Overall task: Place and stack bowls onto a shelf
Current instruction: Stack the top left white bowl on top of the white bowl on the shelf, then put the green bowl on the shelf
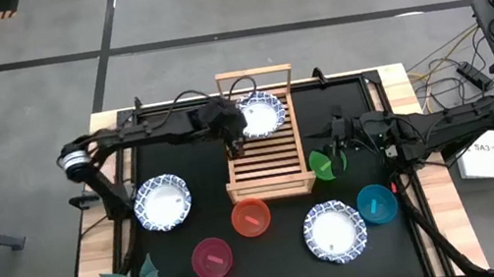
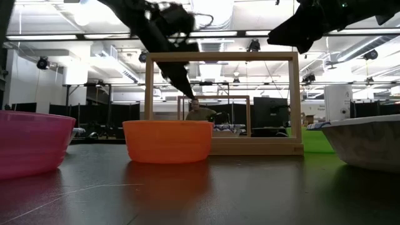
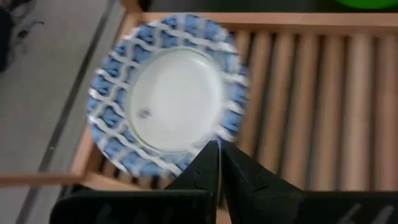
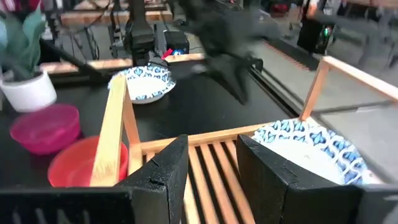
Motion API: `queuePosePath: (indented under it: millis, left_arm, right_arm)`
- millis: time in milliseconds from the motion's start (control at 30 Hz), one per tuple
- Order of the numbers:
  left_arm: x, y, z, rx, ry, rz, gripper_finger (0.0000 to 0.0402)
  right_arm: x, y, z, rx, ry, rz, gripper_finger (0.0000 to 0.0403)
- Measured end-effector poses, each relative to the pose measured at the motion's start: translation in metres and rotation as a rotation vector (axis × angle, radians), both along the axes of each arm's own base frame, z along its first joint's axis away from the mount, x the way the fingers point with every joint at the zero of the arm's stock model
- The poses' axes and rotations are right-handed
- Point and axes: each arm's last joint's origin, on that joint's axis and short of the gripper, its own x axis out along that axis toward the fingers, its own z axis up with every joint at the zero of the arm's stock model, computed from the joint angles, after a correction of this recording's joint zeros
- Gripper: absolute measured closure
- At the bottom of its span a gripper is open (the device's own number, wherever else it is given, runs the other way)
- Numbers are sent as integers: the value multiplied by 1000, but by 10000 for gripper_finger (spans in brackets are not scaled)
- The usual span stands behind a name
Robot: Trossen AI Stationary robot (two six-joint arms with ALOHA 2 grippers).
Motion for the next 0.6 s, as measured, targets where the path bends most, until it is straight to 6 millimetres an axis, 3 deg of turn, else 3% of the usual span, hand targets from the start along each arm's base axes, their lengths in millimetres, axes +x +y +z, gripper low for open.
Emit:
queuePosePath:
  millis: [333, 467, 600]
  left_arm:
    - [-47, -94, 44, -88, -181, -150, 402]
    - [-64, -124, 48, -131, -275, -218, 402]
    - [-72, -147, 40, -120, -397, -265, 401]
  right_arm:
    - [11, -2, -18, 371, 39, -134, 275]
    - [17, -5, -14, 474, 132, -215, 277]
    - [17, -12, -5, 513, 357, -330, 284]
